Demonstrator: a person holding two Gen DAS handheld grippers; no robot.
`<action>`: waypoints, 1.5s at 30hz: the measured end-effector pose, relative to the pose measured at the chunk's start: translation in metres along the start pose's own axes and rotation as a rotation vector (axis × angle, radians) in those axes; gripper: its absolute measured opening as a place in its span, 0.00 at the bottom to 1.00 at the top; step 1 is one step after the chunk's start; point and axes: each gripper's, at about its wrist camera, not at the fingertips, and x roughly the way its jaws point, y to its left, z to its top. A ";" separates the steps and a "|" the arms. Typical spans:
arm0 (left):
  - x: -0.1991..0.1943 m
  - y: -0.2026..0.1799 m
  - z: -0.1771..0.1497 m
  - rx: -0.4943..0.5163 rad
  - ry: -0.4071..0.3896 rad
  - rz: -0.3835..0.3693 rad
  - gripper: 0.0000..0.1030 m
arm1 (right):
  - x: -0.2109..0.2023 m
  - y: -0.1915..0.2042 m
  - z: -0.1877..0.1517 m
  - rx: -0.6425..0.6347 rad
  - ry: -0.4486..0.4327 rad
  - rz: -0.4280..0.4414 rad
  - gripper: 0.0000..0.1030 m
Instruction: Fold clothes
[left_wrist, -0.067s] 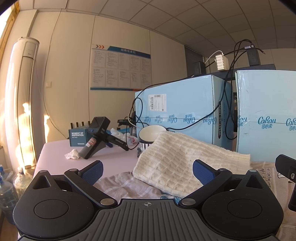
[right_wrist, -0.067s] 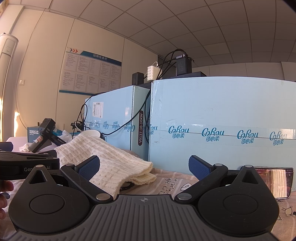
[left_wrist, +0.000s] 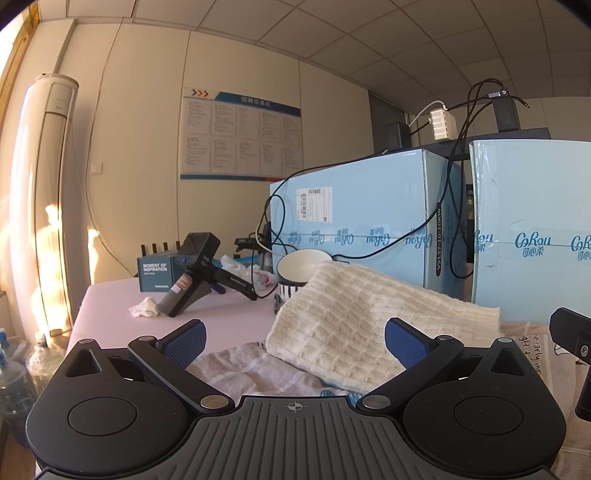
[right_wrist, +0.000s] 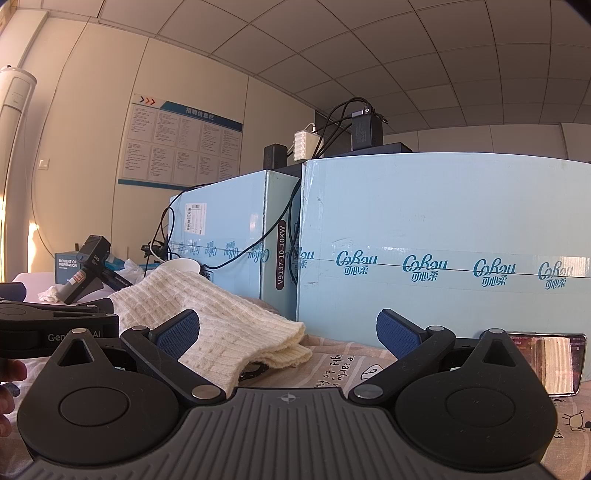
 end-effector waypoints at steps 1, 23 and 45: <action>0.000 0.000 0.000 0.001 0.000 0.000 1.00 | 0.000 0.000 0.000 0.000 0.000 0.000 1.00; -0.002 0.001 0.001 -0.006 -0.005 -0.007 1.00 | -0.001 0.002 -0.001 0.003 -0.003 -0.003 1.00; -0.002 0.003 0.001 -0.023 -0.013 -0.018 1.00 | 0.000 -0.001 -0.001 0.006 -0.001 -0.009 1.00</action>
